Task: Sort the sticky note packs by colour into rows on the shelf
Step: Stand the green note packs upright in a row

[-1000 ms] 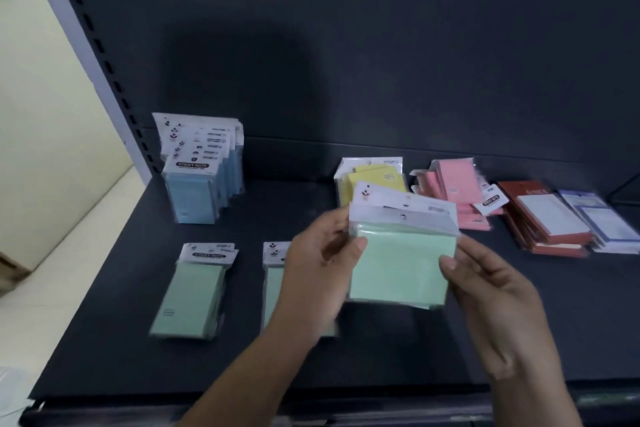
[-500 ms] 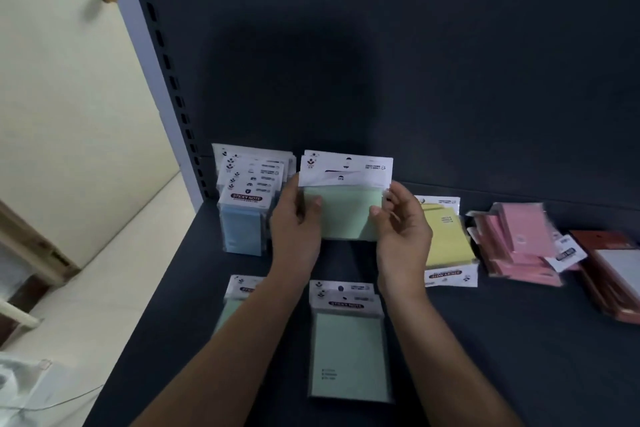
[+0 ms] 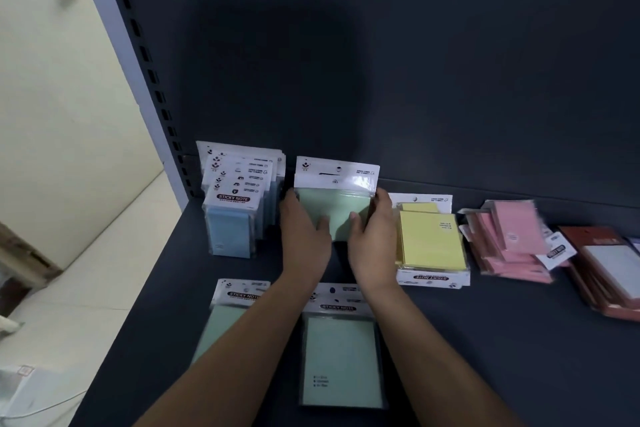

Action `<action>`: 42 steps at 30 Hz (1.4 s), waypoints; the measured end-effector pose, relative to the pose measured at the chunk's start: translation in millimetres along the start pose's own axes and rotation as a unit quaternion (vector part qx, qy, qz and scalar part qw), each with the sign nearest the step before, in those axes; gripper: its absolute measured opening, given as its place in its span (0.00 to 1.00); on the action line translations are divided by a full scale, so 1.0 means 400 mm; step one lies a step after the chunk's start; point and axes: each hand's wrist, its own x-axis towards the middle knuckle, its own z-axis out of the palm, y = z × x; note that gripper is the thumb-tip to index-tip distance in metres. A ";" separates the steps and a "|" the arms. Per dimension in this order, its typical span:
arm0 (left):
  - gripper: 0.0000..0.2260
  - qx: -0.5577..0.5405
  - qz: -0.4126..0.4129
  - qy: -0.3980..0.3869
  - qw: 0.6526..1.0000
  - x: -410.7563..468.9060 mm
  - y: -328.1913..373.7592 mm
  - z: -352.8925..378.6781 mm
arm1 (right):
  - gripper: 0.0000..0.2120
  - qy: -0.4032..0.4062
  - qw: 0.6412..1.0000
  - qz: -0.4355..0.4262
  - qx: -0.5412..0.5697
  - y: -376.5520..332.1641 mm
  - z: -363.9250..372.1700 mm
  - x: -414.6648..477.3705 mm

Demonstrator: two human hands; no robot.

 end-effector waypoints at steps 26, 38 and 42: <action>0.27 0.068 0.002 -0.009 0.998 -0.019 -0.009 0.001 | 0.15 -0.083 0.996 0.019 0.014 0.044 -0.020 -0.019; 0.31 0.091 -0.003 -0.046 0.995 -0.057 -0.013 -0.038 | 0.13 -0.091 0.988 0.092 0.086 0.006 -0.041 -0.053; 0.29 0.092 0.000 -0.067 0.994 -0.093 -0.005 -0.062 | 0.12 -0.100 0.986 0.092 0.096 -0.005 -0.065 -0.083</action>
